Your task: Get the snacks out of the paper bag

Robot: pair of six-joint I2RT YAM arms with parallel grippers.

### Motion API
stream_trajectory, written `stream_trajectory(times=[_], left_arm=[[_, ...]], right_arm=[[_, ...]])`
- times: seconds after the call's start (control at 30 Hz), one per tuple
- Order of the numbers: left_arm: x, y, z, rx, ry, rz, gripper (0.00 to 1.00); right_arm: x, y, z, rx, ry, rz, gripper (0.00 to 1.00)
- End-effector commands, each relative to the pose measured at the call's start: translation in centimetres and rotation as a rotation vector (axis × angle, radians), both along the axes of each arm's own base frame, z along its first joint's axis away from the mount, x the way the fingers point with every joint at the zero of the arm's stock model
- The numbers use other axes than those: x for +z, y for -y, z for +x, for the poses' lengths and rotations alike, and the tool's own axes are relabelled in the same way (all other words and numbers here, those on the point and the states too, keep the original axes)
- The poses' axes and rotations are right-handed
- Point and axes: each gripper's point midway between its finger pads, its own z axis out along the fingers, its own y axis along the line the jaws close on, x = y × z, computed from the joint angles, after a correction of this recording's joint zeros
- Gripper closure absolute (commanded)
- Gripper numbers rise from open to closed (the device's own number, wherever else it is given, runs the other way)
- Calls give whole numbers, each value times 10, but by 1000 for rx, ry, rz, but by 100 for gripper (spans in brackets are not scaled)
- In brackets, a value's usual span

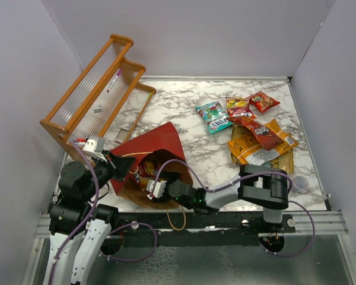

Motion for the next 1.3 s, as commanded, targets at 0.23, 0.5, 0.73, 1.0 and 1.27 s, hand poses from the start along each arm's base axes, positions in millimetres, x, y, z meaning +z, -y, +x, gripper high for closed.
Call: stream_trajectory(times=[0.23,0.5,0.73,1.0,1.27], left_arm=[[-2,-1,2,7,-7,2,100],[-2,-2,2,13,-4,0,100],[-3,-2,3,14,-9,-1,100],[-3,-3,2,25,-10,-4,100],[-3,-3,4,25,-9,-4,100]], right_arm=[[28,1,-3,-74,-94,146,65],[71,8,-23,-20,-211,221,95],[124,24,-49,95,-281,273,98],[202,69,-106,405,-291,337,99],[304,140,-65,139,-154,739,99]])
